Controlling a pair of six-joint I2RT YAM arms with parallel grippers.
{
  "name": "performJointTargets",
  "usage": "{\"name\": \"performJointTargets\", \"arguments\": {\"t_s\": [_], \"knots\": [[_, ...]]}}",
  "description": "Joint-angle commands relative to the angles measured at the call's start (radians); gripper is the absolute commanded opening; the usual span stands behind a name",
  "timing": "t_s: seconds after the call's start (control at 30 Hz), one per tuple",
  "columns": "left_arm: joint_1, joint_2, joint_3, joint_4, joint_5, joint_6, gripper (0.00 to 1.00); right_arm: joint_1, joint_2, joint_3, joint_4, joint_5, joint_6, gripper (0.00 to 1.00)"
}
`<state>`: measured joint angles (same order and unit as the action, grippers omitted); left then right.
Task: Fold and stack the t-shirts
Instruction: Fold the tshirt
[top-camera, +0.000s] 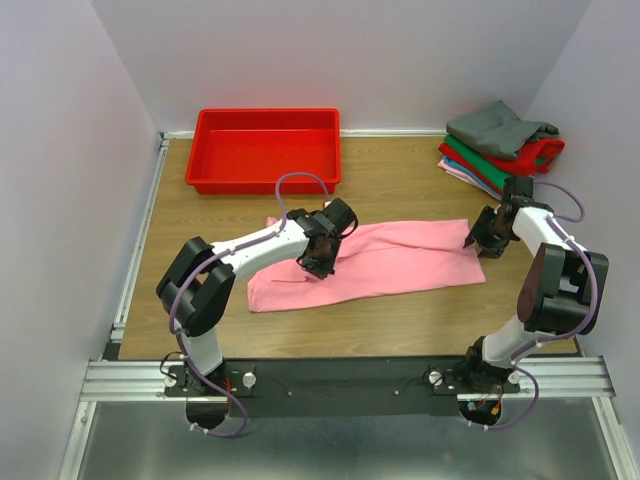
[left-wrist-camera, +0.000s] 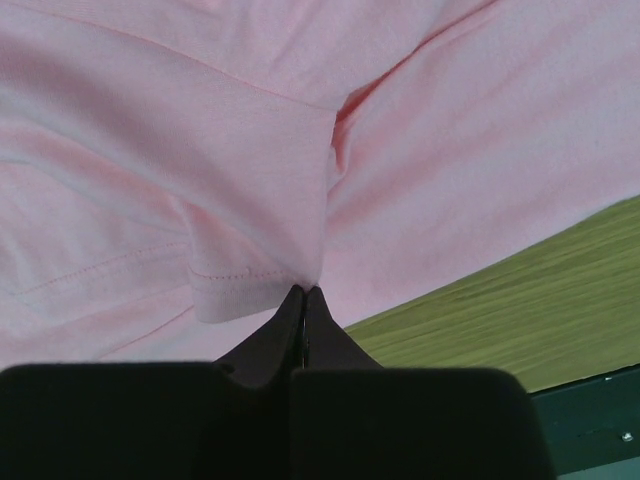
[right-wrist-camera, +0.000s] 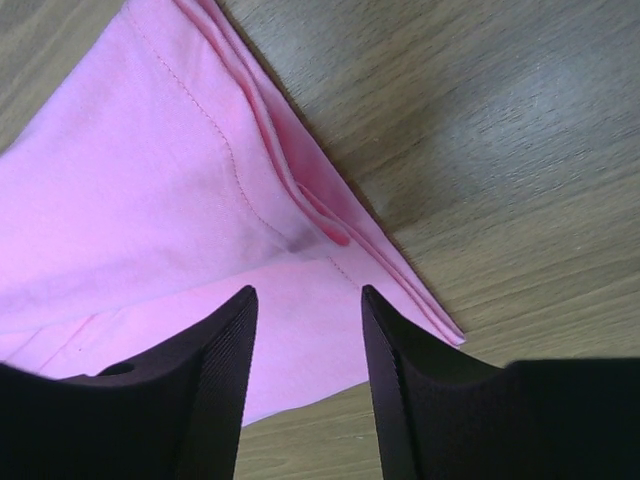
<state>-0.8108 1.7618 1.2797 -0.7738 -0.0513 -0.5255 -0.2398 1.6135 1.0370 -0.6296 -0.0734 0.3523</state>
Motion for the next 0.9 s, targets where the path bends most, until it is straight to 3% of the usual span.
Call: {"name": "performJointTargets", "arguments": {"t_s": [0.0,0.1,0.43,0.67,0.87], "knots": [[-0.01,-0.021,0.001,-0.025,0.022,-0.018,0.02,-0.004,-0.006,-0.014,-0.009,-0.005,-0.015,0.51],[-0.01,-0.022,-0.009,-0.016,0.025,-0.019,0.03,-0.004,0.009,-0.009,-0.009,-0.005,-0.018,0.43],[-0.01,-0.024,-0.036,-0.004,0.016,-0.031,0.08,-0.003,0.077,0.028,0.013,0.012,-0.013,0.4],[-0.007,-0.018,0.044,-0.033,-0.033,-0.042,0.42,-0.006,0.1,0.061,0.022,0.018,-0.018,0.38],[0.05,-0.039,0.104,-0.035,-0.073,-0.042,0.53,-0.004,0.114,0.084,0.025,0.023,-0.019,0.37]]}}
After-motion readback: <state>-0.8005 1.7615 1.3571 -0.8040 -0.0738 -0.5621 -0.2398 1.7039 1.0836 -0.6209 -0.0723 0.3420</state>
